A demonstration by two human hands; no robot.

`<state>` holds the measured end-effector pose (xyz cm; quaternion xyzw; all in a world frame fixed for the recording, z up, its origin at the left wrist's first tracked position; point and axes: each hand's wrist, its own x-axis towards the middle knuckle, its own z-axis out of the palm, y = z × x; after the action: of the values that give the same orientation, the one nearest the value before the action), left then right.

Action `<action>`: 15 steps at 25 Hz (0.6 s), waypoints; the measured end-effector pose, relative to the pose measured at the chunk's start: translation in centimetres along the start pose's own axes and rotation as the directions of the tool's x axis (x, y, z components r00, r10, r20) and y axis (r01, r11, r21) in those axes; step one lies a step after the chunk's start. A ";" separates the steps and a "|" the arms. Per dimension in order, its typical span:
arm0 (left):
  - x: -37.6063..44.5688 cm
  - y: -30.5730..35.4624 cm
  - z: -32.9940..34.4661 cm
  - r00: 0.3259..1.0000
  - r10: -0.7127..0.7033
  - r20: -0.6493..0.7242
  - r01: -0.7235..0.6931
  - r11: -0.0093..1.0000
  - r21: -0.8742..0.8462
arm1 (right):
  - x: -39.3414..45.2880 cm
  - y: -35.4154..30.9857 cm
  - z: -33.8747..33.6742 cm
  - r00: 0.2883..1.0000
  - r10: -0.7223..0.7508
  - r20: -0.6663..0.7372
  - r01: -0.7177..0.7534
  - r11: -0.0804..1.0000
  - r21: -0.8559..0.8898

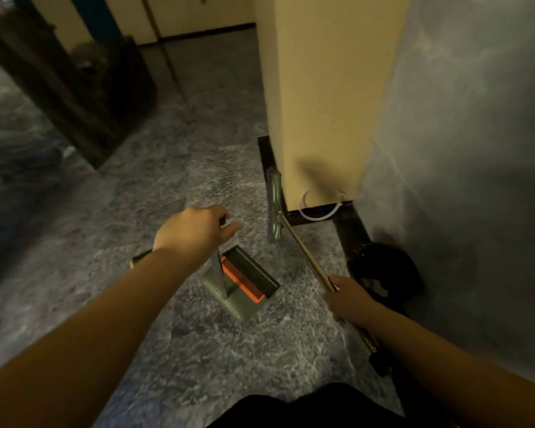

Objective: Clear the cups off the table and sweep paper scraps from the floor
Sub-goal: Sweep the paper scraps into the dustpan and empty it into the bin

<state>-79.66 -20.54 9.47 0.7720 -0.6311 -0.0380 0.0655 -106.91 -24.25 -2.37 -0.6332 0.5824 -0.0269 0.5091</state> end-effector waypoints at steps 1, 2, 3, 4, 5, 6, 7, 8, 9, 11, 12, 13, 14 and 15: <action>-0.5 -2.2 0.6 0.999 -0.040 -0.009 0.040 0.999 -0.023 | 0.7 -1.7 1.2 1.000 -0.022 0.014 0.022 0.999 -0.026; -0.9 -4.6 1.1 0.996 -0.086 -0.021 0.085 0.995 -0.049 | 1.7 -3.6 2.5 0.998 -0.046 0.031 0.048 0.997 -0.054; -1.2 -6.7 1.5 0.991 -0.133 -0.034 0.130 0.988 -0.077 | 2.5 -5.2 3.5 0.997 -0.065 0.050 0.068 0.995 -0.078; -1.5 -8.6 2.0 0.982 -0.183 -0.041 0.178 0.978 -0.105 | 3.3 -6.7 4.4 0.994 -0.074 0.075 0.080 0.993 -0.091; -1.7 -10.6 2.4 0.971 -0.234 -0.042 0.227 0.965 -0.133 | 4.2 -8.3 5.3 0.991 -0.081 0.103 0.091 0.992 -0.093; -1.9 -12.4 2.9 0.959 -0.281 -0.040 0.271 0.949 -0.158 | 5.2 -9.7 6.2 0.988 -0.092 0.128 0.105 0.989 -0.104; -1.9 -14.4 3.3 0.943 -0.329 -0.039 0.317 0.931 -0.181 | 6.7 -11.2 7.1 0.982 -0.111 0.151 0.130 0.984 -0.124; -1.9 -16.1 3.8 0.927 -0.373 -0.042 0.357 0.911 -0.205 | 8.1 -12.6 7.8 0.976 -0.128 0.177 0.154 0.977 -0.145; -1.5 -17.7 4.4 0.909 -0.414 -0.042 0.394 0.890 -0.230 | 9.6 -14.2 8.4 0.969 -0.132 0.207 0.165 0.974 -0.152; -0.2 -20.9 5.4 0.870 -0.493 -0.025 0.468 0.839 -0.277 | 13.3 -17.1 9.6 0.957 -0.115 0.268 0.161 0.975 -0.155; 1.0 -22.6 5.9 0.848 -0.530 -0.017 0.502 0.813 -0.295 | 15.7 -18.6 10.3 0.949 -0.107 0.295 0.161 0.973 -0.163; 2.2 -24.0 6.3 0.829 -0.559 -0.008 0.529 0.789 -0.312 | 17.9 -20.1 11.0 0.943 -0.103 0.316 0.161 0.973 -0.163; 3.4 -25.4 6.7 0.812 -0.584 0.001 0.552 0.767 -0.328 | 20.1 -21.6 11.7 0.936 -0.103 0.336 0.166 0.972 -0.165; 4.7 -26.7 6.9 0.792 -0.610 0.010 0.576 0.741 -0.345 | 22.4 -23.2 12.3 0.929 -0.104 0.356 0.175 0.969 -0.174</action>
<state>-53.82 -20.31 -1.24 0.9112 -0.3325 -0.1218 0.2108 -75.56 -38.42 -5.12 -0.7166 0.4373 0.1077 0.5326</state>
